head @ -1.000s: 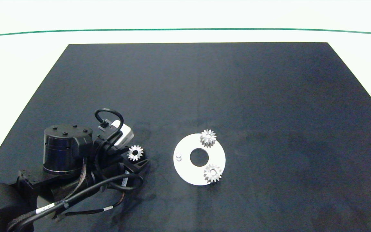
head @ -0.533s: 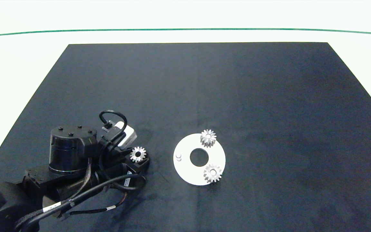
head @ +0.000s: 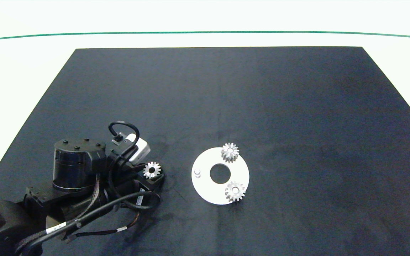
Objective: Install three planetary gears onto the carrier pins
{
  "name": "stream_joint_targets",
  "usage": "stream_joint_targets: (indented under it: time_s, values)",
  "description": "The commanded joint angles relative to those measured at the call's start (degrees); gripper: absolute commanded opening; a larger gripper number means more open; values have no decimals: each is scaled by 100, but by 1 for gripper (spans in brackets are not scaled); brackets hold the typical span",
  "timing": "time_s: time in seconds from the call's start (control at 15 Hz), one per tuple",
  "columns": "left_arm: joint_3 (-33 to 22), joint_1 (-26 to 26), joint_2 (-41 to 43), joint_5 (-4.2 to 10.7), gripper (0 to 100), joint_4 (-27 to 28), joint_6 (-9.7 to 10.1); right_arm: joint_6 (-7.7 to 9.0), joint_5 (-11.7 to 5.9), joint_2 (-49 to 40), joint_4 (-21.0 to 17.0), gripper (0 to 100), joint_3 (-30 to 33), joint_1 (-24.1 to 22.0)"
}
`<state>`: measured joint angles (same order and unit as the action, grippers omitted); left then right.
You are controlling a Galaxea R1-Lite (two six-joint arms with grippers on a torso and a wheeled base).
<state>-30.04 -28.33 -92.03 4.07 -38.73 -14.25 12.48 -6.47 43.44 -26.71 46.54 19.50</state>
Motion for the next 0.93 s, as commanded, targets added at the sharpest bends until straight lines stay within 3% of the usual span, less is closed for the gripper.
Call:
stream_joint_targets:
  time_s: [0.07, 0.47, 0.73, 0.8, 0.93]
  values:
    - [-2, -6, 44, -3, 21, -29, -8, 9, -3, -2, -18, 100, -5, 1]
    - [7, -41, 176, -3, 9, -12, 1, 9, -3, -10, -18, 100, -5, 1]
    - [-11, -340, 871, 23, 7, 76, -25, 9, -3, -2, -18, 100, -5, 1]
    - [-20, -410, 941, 59, 7, 146, -34, 9, -3, -2, -18, 100, -5, 1]
    - [-125, -832, 1178, 410, 7, 603, -34, 79, -3, -10, -18, 100, -5, 1]
